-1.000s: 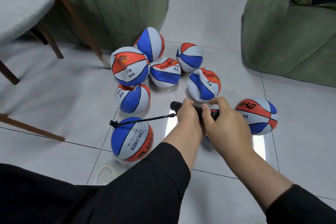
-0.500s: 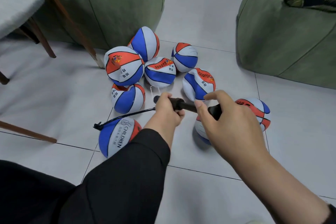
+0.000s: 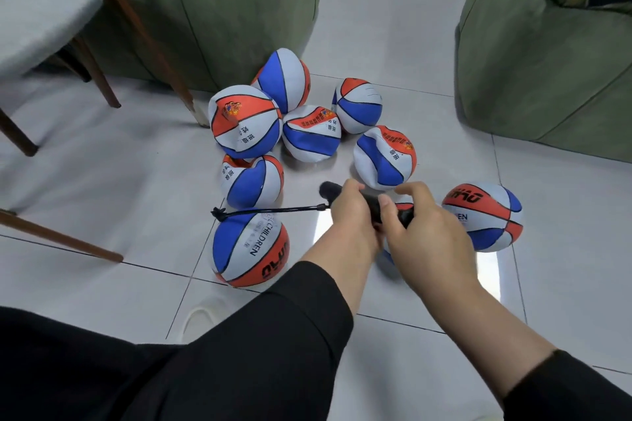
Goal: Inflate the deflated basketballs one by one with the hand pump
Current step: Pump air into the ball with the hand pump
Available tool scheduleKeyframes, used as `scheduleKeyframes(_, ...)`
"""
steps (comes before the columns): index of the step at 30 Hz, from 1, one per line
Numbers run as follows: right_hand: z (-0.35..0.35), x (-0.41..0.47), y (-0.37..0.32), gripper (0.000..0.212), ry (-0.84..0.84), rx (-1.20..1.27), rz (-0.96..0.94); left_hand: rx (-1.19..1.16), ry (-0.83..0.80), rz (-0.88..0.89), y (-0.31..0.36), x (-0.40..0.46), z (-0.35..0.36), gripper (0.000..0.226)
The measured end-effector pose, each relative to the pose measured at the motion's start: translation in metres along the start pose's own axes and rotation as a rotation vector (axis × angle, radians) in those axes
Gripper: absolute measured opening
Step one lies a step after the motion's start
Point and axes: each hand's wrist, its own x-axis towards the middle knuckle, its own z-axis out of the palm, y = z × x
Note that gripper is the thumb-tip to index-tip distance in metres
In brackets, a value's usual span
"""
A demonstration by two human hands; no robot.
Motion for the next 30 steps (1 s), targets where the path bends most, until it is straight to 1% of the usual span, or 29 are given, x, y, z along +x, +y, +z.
scheduleKeyframes(2, 0.006, 0.001, -0.001, 0.043, -0.031, -0.016, -0.003, 0.021, -0.04, -0.045, -0.007, -0.005, -0.007, 0.026)
scheduleKeyframes(5, 0.018, -0.002, 0.001, 0.041, -0.112, -0.03, -0.01, 0.088, -0.011, -0.089, -0.011, 0.005, -0.023, 0.025)
scheduleKeyframes(8, 0.03, 0.004, 0.003, 0.036, -0.159, 0.07, 0.008, 0.079, -0.008, -0.047, -0.003, 0.01, -0.029, 0.024)
scheduleKeyframes(10, 0.035, 0.013, 0.005, 0.029, -0.173, 0.191, 0.048, 0.165, -0.034, -0.011, 0.004, 0.01, -0.029, 0.04)
scheduleKeyframes(12, 0.041, 0.019, 0.008, 0.019, -0.152, 0.308, 0.095, 0.387, 0.0, 0.058, 0.014, 0.009, -0.032, 0.062)
scheduleKeyframes(13, 0.044, 0.02, 0.011, 0.014, -0.13, 0.357, 0.127, 0.511, 0.076, 0.138, 0.02, 0.011, -0.039, 0.067)
scheduleKeyframes(14, 0.047, 0.022, 0.012, 0.011, -0.113, 0.394, 0.155, 0.635, 0.189, 0.273, 0.026, 0.017, -0.049, 0.066)
scheduleKeyframes(15, 0.049, 0.024, 0.013, 0.012, -0.105, 0.42, 0.177, 0.737, 0.313, 0.461, 0.033, 0.023, -0.063, 0.059)
scheduleKeyframes(17, 0.055, 0.026, 0.013, 0.013, -0.114, 0.461, 0.2, 0.837, 0.527, 0.834, 0.046, 0.025, -0.098, 0.039)
scheduleKeyframes(18, 0.059, 0.027, 0.013, 0.012, -0.12, 0.477, 0.205, 0.867, 0.637, 0.951, 0.051, 0.025, -0.116, 0.031)
scheduleKeyframes(19, 0.063, 0.028, 0.014, 0.012, -0.125, 0.488, 0.212, 0.894, 0.762, 1.01, 0.056, 0.026, -0.133, 0.025)
scheduleKeyframes(20, 0.066, 0.029, 0.015, 0.011, -0.128, 0.5, 0.222, 0.917, 0.889, 1.005, 0.058, 0.031, -0.152, 0.031)
scheduleKeyframes(21, 0.07, 0.029, 0.016, 0.011, -0.134, 0.508, 0.234, 0.923, 0.971, 0.921, 0.059, 0.035, -0.168, 0.048)
scheduleKeyframes(22, 0.075, 0.028, 0.018, 0.01, -0.143, 0.516, 0.247, 0.905, 0.983, 0.79, 0.06, 0.042, -0.186, 0.067)
scheduleKeyframes(23, 0.08, 0.027, 0.02, 0.01, -0.155, 0.525, 0.261, 0.893, 0.94, 0.648, 0.06, 0.049, -0.2, 0.085)
scheduleKeyframes(24, 0.084, 0.026, 0.022, 0.009, -0.169, 0.542, 0.278, 0.9, 0.863, 0.536, 0.059, 0.056, -0.213, 0.102)
scheduleKeyframes(25, 0.088, 0.023, 0.023, 0.009, -0.184, 0.569, 0.301, 0.923, 0.778, 0.47, 0.057, 0.062, -0.222, 0.116)
scheduleKeyframes(26, 0.091, 0.021, 0.025, 0.008, -0.199, 0.601, 0.329, 0.954, 0.709, 0.442, 0.057, 0.067, -0.229, 0.126)
scheduleKeyframes(27, 0.094, 0.019, 0.027, 0.009, -0.212, 0.632, 0.355, 0.986, 0.67, 0.429, 0.058, 0.071, -0.233, 0.129)
scheduleKeyframes(30, 0.099, 0.01, 0.033, 0.012, -0.239, 0.707, 0.406, 1.045, 0.651, 0.417, 0.067, 0.084, -0.241, 0.135)
